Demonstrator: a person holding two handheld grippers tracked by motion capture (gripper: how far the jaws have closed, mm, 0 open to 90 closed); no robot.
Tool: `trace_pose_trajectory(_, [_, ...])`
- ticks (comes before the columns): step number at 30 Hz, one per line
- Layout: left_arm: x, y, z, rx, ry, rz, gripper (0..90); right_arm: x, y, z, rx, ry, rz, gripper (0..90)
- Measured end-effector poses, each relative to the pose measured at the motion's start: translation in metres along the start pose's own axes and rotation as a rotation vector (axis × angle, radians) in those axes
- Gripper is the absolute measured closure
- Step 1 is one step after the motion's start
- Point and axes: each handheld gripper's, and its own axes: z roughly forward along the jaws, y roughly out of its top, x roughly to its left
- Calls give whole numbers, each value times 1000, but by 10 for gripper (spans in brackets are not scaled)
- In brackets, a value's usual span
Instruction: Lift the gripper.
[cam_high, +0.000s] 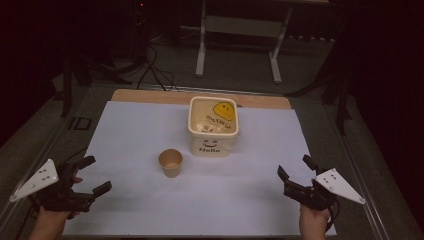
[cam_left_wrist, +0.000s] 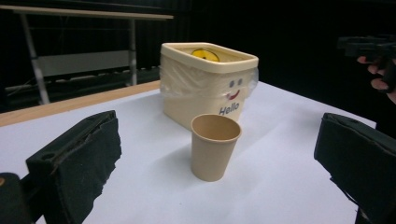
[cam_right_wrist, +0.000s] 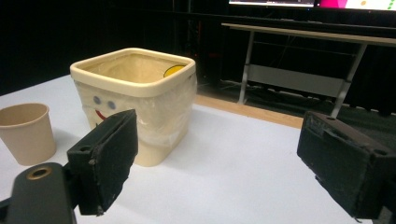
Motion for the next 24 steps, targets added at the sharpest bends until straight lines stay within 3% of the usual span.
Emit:
trace_pose_trajectory(5, [6,3,-4,17,-34,-11,13,1,1,0,3,3,-5,125])
trace_pose_trajectory(12, [13,22,-7,38,-51,-4,14,4,1,3,16,32,-4,125])
trace_pose_trajectory(17, [14,44,-2,65,-64,46,19,4,1,3,21,43,-2,125])
trace_pose_trajectory(24, [10,71,18,135,-126,95,19,4,0,6,30,71,-2,125])
